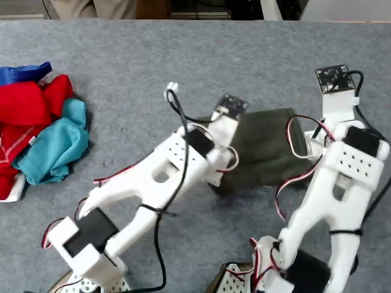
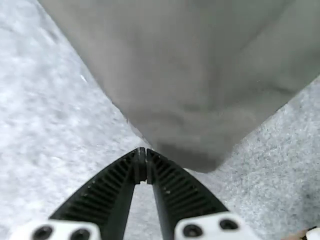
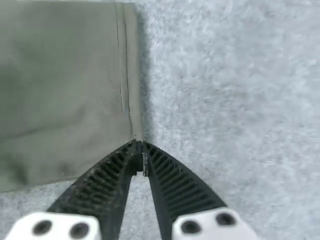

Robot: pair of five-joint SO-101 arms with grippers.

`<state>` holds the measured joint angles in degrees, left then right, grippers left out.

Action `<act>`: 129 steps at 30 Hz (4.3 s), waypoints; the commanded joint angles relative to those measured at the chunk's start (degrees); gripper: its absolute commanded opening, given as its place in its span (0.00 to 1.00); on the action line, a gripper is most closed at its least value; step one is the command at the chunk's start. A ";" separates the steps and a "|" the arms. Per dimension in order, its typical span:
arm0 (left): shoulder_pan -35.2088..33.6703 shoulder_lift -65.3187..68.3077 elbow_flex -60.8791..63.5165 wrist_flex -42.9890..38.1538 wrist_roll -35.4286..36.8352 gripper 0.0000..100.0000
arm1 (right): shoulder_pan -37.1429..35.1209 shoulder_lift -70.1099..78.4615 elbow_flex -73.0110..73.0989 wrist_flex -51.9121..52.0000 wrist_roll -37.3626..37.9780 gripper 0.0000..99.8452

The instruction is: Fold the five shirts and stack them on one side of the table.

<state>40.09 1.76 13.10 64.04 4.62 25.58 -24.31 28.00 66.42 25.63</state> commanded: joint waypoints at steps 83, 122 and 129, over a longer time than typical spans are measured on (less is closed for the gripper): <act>-16.26 57.19 -77.45 13.10 13.54 0.02 | -1.63 -0.66 37.85 -42.81 -10.11 0.01; -16.35 59.91 -80.00 13.54 13.98 0.02 | -1.63 4.70 35.30 -43.96 -8.09 0.01; -16.35 59.91 -80.18 13.45 13.98 0.02 | -2.07 4.79 35.65 -44.31 -8.00 0.01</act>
<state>24.18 62.59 -64.35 77.41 18.07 24.97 -19.82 66.07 23.16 17.10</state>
